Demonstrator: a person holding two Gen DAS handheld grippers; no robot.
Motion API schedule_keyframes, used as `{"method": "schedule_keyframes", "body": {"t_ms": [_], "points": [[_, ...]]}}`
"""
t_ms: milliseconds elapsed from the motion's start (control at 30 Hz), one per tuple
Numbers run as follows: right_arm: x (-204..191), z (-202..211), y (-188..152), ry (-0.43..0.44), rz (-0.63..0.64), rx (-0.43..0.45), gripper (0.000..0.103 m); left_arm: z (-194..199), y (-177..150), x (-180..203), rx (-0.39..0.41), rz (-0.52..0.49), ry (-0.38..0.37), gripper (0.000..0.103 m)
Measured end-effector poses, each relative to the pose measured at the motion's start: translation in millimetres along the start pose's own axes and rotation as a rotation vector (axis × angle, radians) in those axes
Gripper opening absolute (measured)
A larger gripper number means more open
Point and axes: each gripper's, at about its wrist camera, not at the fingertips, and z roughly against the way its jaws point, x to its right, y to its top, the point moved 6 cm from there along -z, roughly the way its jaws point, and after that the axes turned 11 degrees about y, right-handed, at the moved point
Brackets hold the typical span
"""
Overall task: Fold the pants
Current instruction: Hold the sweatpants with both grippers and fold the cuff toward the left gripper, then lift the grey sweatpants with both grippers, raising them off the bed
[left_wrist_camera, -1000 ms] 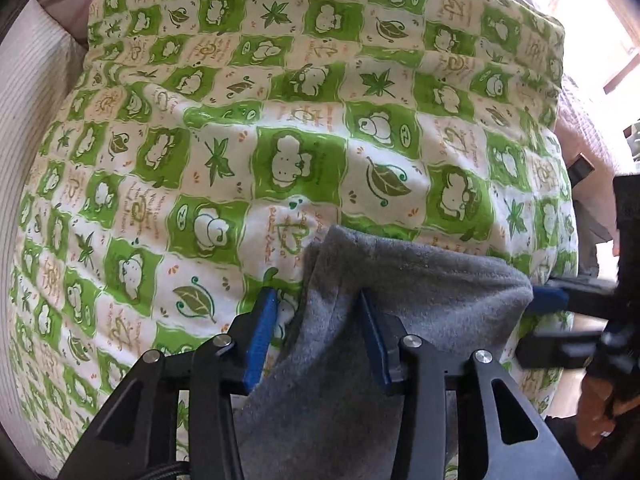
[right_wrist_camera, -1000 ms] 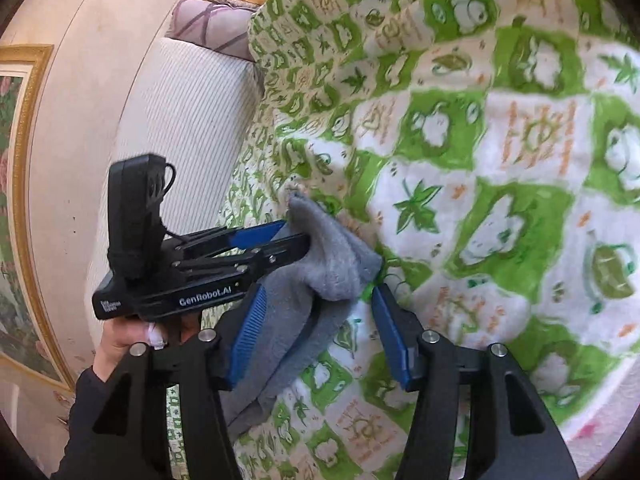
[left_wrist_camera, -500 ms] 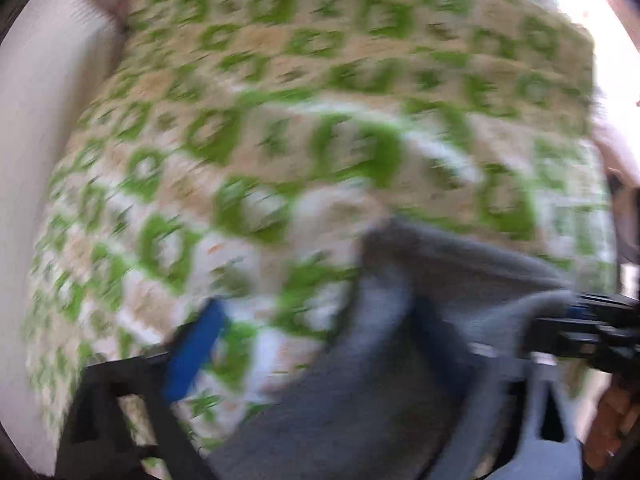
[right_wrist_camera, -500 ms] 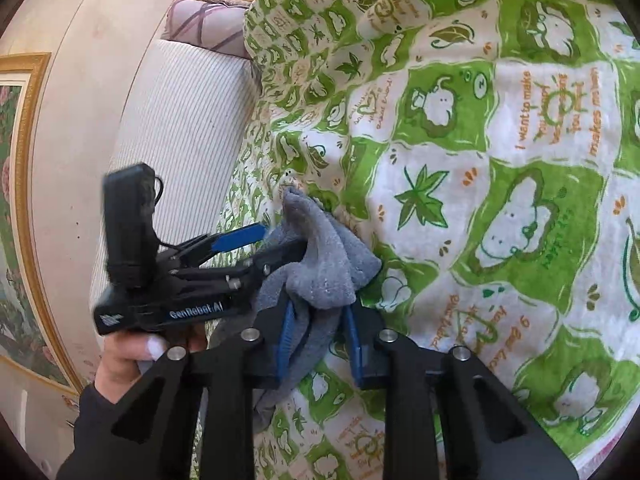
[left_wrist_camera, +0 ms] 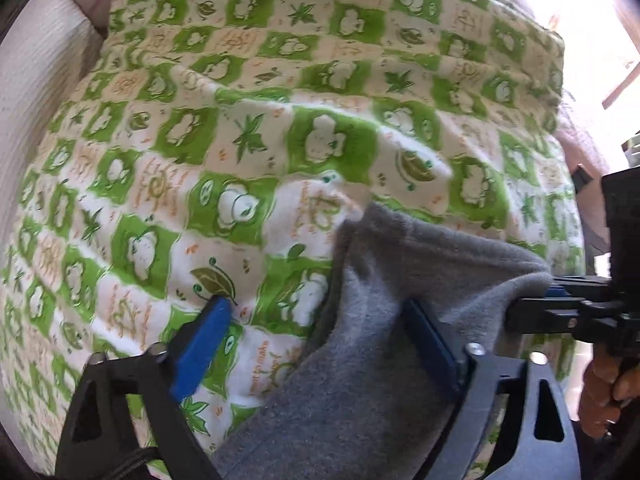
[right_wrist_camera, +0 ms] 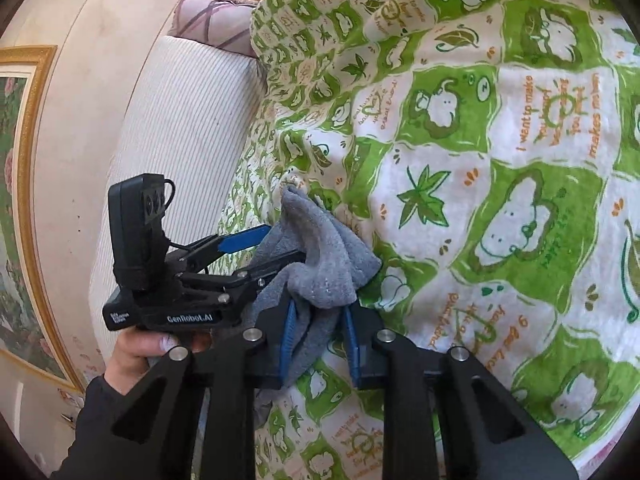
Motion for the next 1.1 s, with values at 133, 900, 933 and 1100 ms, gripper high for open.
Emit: {"method": "schedule_keyframes", "body": {"t_ms": [133, 900, 933, 1100], "points": [[0, -1, 1, 0.024, 0.007, 0.001, 0.023, 8, 12, 17, 0.021, -0.077, -0.01, 0.065], [-22, 33, -12, 0.138, 0.109, 0.007, 0.01, 15, -5, 48, -0.046, -0.119, -0.319, 0.013], [-22, 34, -12, 0.137, 0.111, 0.009, 0.01, 16, -5, 50, -0.039, -0.119, -0.314, 0.01], [-37, 34, -10, 0.126, 0.154, 0.017, 0.01, 35, -8, 47, 0.011, -0.116, -0.302, 0.007]]}}
